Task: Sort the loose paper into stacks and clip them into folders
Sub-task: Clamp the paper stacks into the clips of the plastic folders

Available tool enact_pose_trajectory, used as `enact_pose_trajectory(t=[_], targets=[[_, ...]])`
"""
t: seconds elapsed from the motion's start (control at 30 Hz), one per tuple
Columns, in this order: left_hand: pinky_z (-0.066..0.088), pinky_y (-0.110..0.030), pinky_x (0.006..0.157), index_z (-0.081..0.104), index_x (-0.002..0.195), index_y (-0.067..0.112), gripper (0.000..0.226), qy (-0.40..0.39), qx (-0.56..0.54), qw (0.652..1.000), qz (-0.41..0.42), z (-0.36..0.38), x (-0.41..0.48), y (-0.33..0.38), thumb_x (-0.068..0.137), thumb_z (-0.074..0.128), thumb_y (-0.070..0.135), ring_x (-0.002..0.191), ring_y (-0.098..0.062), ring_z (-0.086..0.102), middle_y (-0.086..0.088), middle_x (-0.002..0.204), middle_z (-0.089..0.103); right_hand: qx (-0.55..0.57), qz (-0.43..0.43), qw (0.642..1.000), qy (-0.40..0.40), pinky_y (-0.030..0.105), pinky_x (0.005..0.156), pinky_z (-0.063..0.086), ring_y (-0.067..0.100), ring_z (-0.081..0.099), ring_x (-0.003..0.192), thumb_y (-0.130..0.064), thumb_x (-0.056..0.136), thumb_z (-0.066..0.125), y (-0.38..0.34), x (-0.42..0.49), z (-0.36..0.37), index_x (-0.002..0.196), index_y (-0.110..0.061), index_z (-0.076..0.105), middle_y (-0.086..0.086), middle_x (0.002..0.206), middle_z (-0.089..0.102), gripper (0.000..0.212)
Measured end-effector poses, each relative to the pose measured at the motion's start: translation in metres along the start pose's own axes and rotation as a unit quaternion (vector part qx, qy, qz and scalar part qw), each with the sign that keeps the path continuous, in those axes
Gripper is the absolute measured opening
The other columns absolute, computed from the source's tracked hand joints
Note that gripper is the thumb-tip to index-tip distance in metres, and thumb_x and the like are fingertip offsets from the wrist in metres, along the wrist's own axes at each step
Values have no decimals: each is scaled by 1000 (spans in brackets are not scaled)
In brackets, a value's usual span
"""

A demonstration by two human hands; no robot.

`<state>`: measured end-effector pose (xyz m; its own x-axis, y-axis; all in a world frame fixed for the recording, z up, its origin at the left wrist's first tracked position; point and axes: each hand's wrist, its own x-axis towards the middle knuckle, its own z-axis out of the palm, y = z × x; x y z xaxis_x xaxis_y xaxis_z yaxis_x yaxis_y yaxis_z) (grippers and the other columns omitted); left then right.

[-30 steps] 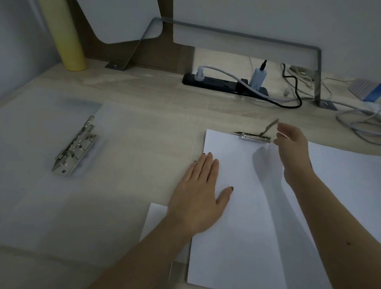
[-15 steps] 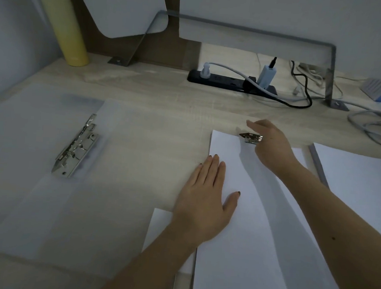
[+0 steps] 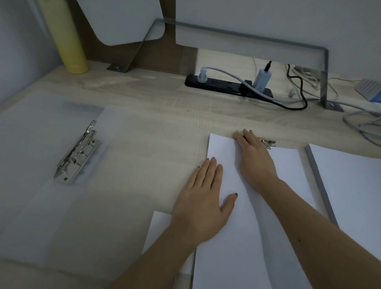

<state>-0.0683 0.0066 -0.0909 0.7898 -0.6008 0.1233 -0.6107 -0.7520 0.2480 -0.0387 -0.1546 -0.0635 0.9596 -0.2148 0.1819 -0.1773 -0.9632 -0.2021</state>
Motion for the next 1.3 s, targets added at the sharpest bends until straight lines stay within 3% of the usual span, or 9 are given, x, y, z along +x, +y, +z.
enact_pose_trajectory(t=[0.07, 0.17, 0.27, 0.37, 0.43, 0.57, 0.73, 1.07, 1.3], targets=[[4, -41, 114, 28, 145, 9, 84, -28, -6, 1000, 10, -2, 0, -1, 88, -10, 57, 143, -15, 16, -7, 155, 23, 17, 16, 999, -35, 29, 114, 12, 26, 15, 143, 10, 85, 34, -1, 1, -1, 145, -8, 24, 12, 152, 25, 64], [26, -30, 115, 50, 133, 8, 76, -61, -1, 998, -5, -7, 0, -1, 96, 0, 51, 133, -17, 43, -9, 141, 49, 96, 73, 992, -48, 31, 114, 18, 22, 15, 144, 12, 83, 34, 5, -10, -21, 147, -17, 20, 6, 157, 15, 72], [14, -27, 114, 47, 135, 4, 82, -62, -19, 998, -16, -9, 0, -3, 94, -4, 54, 136, -20, 37, -12, 144, 44, 112, 113, 987, -4, 19, 107, 16, 21, 27, 140, 11, 84, 35, 32, -36, -57, 136, -11, 44, 7, 151, 30, 57], [-2, -28, 115, 27, 146, 6, 86, -24, -8, 1000, 8, -20, 1, 8, 85, -10, 54, 146, -21, 13, -11, 157, 19, 104, 181, 978, 16, 25, 94, 33, 26, 49, 120, 3, 89, 41, 73, -82, -91, 119, -9, 61, 9, 139, 48, 38], [-7, -25, 115, 18, 149, 14, 68, -83, -138, 987, -16, -34, 3, 29, 92, 6, 48, 147, -13, -4, -2, 160, 5, 91, 224, 970, 8, 26, 83, 36, 25, 55, 99, -1, 91, 41, 98, -113, -103, 113, -11, 64, 11, 130, 56, 34], [23, -26, 115, 43, 139, 24, 46, -229, -579, 778, -84, -68, 3, 98, 94, 50, 31, 137, -6, 32, 10, 147, 39, 84, 254, 963, -10, 28, 86, 38, 27, 59, 105, -4, 92, 45, 125, -149, -105, 108, -11, 67, 10, 114, 67, 29], [28, -35, 115, 44, 137, 15, 67, -285, -659, 681, -142, -43, 21, 160, 73, 60, 32, 132, -15, 40, 1, 144, 44, 64, 237, 969, 7, 24, 76, 37, 24, 63, 95, -12, 92, 49, 133, -160, -101, 108, -16, 67, 4, 102, 71, 24], [37, -33, 107, 37, 137, 4, 47, -286, -625, 686, -239, -30, 64, 187, 94, 47, 16, 129, -24, 42, -14, 140, 41, 38, 219, 975, 4, 24, 74, 40, 24, 64, 94, -15, 94, 48, 139, -160, -101, 110, -16, 65, 5, 103, 72, 24], [42, -29, 91, 41, 122, 3, 34, -314, -609, 674, -277, -39, 81, 189, 91, 49, 16, 87, -17, 52, -7, 90, 50, 19, 205, 979, -2, 23, 77, 40, 23, 64, 97, -13, 94, 47, 137, -159, -100, 116, -14, 61, 5, 109, 70, 26]])
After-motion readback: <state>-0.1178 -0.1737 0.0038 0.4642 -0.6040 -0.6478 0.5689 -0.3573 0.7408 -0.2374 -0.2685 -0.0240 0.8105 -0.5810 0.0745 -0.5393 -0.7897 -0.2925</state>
